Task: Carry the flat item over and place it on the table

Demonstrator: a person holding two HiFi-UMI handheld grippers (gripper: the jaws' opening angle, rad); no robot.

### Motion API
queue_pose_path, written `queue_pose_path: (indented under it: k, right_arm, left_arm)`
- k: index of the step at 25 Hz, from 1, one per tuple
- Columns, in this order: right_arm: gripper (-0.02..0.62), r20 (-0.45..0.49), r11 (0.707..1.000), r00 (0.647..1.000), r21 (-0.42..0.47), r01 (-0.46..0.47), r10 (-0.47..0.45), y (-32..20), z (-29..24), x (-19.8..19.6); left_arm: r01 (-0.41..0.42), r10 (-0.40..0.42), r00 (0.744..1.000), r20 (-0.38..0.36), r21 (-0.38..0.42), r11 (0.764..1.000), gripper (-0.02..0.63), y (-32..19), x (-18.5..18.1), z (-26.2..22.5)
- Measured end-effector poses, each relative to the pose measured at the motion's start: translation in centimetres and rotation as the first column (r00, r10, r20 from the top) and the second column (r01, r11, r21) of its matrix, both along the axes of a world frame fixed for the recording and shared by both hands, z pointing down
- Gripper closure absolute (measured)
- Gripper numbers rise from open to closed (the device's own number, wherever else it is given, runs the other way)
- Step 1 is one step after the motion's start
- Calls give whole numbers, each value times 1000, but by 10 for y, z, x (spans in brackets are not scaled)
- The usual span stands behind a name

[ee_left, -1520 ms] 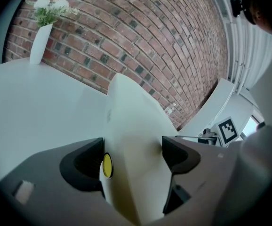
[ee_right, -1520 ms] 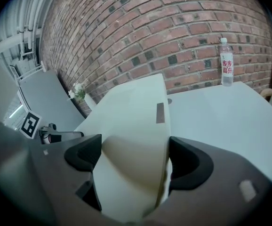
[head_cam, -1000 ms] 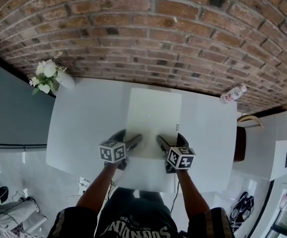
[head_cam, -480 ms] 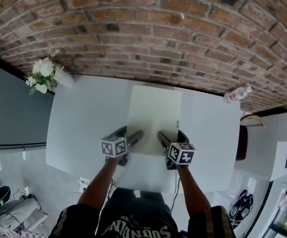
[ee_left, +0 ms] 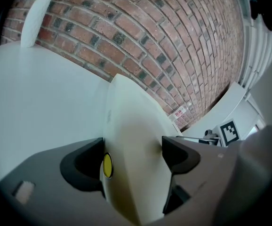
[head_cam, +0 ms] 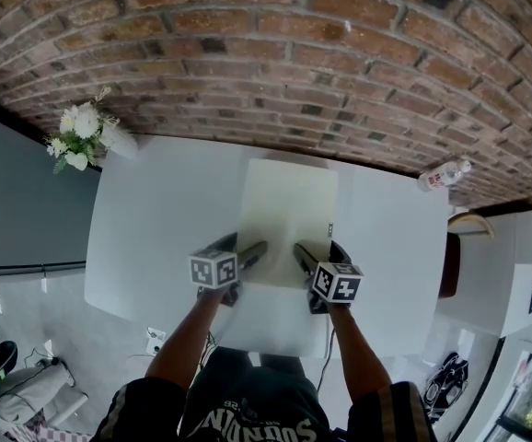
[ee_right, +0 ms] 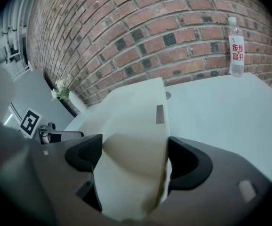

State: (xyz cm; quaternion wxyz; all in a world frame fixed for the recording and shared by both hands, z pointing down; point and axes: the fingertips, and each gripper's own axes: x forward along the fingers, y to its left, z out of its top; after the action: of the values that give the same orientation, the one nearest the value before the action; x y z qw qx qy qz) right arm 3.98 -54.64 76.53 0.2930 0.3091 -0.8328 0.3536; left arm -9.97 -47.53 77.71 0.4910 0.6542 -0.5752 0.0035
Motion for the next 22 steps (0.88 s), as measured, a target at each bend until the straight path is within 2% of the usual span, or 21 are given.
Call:
queue_pose_path:
  k: [17,22]
  right_arm:
    - [146,0,1000,1000,-3,3,-4,3,8,-1]
    - [144,13,1000,1000,-12,13,-13,2,6,0]
  left_arm:
    - [0,0,1000,18,0,1000,202,2,0,7]
    - [10,-10,999,43,1,1000,191,2,-1,4]
